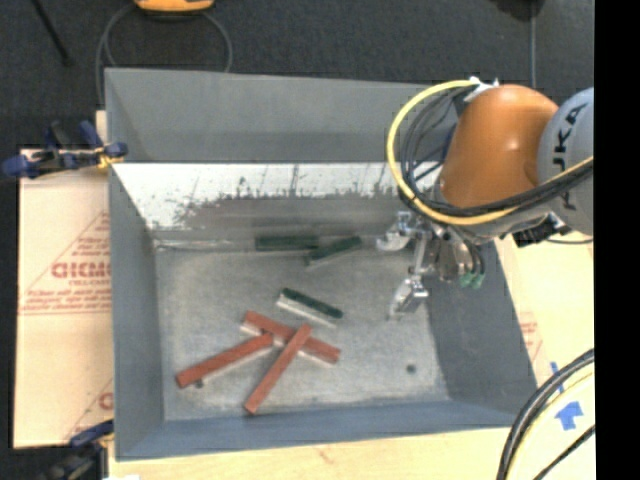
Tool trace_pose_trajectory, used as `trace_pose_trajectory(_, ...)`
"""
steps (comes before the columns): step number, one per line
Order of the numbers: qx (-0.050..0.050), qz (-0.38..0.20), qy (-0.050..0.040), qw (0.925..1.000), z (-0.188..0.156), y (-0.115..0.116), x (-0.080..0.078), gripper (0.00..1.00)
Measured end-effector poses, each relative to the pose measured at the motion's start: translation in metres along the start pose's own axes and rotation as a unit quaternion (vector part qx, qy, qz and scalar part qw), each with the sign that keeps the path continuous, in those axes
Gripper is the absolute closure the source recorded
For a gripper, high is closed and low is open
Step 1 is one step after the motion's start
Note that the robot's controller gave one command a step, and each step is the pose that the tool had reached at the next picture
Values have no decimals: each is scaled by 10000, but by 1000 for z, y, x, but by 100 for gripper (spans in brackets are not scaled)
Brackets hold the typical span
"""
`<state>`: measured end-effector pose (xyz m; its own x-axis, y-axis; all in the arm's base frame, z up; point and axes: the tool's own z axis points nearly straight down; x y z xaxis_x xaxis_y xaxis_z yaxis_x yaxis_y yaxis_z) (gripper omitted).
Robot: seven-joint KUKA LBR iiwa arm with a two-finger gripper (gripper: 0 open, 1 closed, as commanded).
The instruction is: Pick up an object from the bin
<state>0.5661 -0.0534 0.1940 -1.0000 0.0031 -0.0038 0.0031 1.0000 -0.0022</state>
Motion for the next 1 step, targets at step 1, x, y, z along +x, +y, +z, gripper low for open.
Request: trace_pose_trajectory(1,-15,542,-19,9985,47,31,-11,0)
